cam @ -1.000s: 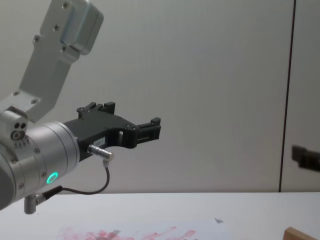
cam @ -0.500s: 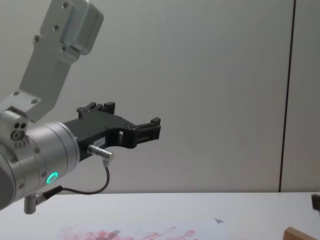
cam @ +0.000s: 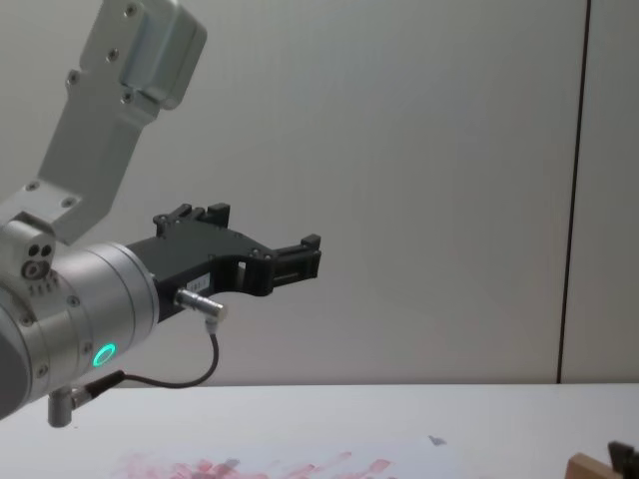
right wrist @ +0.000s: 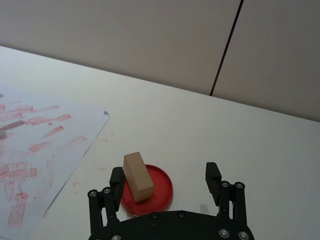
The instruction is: Use the one hand to pick up the stamp and affix it onto the A4 paper.
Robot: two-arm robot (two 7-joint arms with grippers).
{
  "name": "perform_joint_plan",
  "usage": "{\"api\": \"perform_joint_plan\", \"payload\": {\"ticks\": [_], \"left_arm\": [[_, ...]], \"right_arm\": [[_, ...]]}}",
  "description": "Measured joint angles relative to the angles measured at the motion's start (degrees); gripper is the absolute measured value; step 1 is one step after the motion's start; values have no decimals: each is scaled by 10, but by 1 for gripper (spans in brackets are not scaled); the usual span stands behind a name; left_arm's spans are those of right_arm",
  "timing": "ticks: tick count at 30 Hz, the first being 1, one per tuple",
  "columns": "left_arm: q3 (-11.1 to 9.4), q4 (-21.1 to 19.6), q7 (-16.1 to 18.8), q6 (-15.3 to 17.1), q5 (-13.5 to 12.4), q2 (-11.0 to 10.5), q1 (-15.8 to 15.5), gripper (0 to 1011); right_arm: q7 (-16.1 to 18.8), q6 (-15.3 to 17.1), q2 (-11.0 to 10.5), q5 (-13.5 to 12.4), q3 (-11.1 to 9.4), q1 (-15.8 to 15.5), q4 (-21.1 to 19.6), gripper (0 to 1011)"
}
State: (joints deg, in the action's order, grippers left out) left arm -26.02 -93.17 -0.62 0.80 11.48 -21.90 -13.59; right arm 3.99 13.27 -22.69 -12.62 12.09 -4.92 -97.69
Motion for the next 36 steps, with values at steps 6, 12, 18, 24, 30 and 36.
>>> {"api": "perform_joint_plan", "payload": {"ticks": [6,12,18,24,30,36], "left_arm": [[0,0,0,0,0,0,0,1001],[0,0,0,0,0,0,0,1001],[0,0,0,0,0,0,0,1001],[0,0,0,0,0,0,0,1001],[0,0,0,0,0,0,0,1001],[0,0,0,0,0,0,0,1002]], "right_arm": [[8,8,13,18,7,16,25,1001],[15,12,27,33,15,31,51,1001],[21,15,38,46,21,45,73,1001],[25,15,49,56,26,57,92,1001],[28,14,56,64,30,66,107,998],[30,13,61,68,32,71,116,855]]}}
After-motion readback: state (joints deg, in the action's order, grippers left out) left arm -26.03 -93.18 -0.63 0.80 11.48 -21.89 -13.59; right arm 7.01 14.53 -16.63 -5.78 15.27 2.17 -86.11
